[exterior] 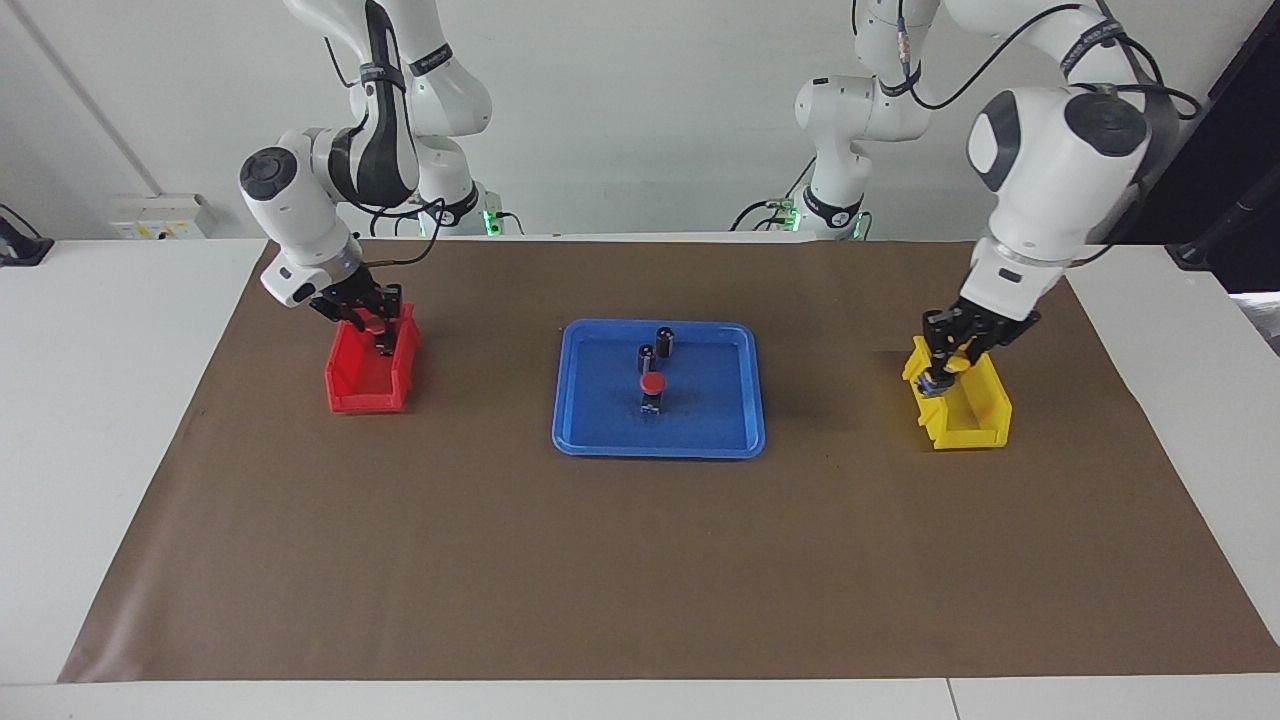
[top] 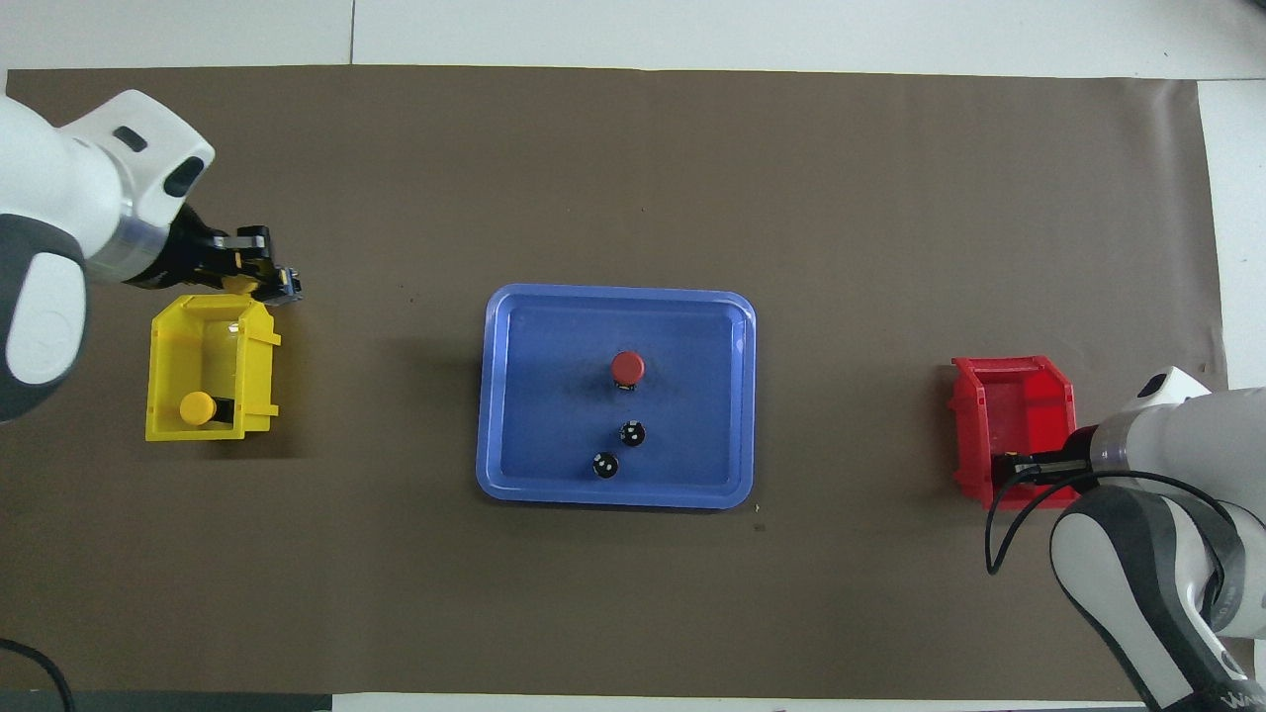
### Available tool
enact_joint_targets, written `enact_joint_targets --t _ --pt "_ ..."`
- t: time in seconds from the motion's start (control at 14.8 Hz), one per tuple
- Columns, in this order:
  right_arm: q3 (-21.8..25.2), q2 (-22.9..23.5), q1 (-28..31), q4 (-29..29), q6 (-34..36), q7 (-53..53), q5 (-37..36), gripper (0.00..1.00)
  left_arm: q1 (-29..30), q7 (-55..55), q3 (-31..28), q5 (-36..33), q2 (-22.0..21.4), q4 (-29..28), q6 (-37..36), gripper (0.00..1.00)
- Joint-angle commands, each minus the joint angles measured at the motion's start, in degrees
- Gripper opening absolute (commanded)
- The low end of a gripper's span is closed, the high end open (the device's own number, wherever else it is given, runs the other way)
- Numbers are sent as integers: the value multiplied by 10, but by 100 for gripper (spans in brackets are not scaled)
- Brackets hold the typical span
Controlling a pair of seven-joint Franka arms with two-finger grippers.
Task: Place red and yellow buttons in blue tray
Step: 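Place the yellow button in the tray while the right gripper carries a red button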
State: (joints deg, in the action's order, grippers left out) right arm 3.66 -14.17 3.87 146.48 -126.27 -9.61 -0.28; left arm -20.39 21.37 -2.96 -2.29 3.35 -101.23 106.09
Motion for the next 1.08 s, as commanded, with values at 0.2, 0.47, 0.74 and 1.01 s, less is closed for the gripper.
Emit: enact_joint_targets --t 0.2,0.47,0.74,1.01 --pt "-7 1 18 -9 1 -34 -6 26 -138 208 -6 -11 25 -78 121 1" --pt "-8 33 12 -121 105 -37 -6 27 -156 230 -6 18 75 -77 191 1" --pt "-15 77 -23 -266 221 2 -2 27 -190 272 -6 30 107 -73 217 1" --pt "-16 129 -119 -379 251 122 18 28 -213 294 -9 26 129 -75 221 1"
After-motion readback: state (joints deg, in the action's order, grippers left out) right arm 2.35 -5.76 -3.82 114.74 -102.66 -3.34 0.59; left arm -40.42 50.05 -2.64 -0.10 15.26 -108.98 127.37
